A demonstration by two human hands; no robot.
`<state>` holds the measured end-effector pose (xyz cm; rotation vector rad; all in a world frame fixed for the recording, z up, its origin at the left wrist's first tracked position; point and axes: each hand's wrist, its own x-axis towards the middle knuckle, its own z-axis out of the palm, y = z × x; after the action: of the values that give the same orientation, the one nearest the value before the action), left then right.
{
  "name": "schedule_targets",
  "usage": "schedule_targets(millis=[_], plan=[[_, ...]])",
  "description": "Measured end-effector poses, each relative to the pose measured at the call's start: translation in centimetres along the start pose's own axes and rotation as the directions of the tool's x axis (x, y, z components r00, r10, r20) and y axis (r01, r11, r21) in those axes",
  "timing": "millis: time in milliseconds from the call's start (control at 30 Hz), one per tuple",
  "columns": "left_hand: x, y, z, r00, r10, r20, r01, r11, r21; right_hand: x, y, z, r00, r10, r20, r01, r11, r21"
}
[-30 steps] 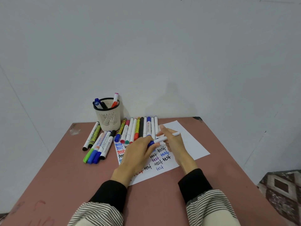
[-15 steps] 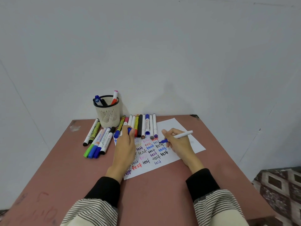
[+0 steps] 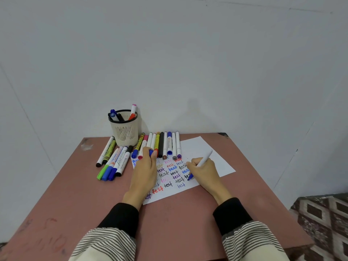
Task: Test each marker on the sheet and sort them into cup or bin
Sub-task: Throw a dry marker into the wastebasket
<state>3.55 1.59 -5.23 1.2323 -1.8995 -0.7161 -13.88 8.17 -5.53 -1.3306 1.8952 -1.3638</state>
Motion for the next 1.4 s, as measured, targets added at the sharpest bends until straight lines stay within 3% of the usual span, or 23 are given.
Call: schedule_targets(millis=[767,1000,1400], plan=[[0.35,-0.38,0.23,0.999,-0.019,0.034,0.014,0.992,0.129,0.10,0.04,0.03,1.000,0.021,-0.014,-0.021,1.000,-0.011],[0.46,-0.43,0.32,0.999,-0.031,0.041,0.025,0.991,0.129,0.25,0.02,-0.27,0.992,0.016,-0.123,-0.018,1.000,-0.015],[0.31,-0.25,0.19,0.998,-0.038,0.047,0.031,0.990,0.139,0.35,0.30,-0.36,0.997,0.055,-0.054,-0.057,0.997,-0.046]])
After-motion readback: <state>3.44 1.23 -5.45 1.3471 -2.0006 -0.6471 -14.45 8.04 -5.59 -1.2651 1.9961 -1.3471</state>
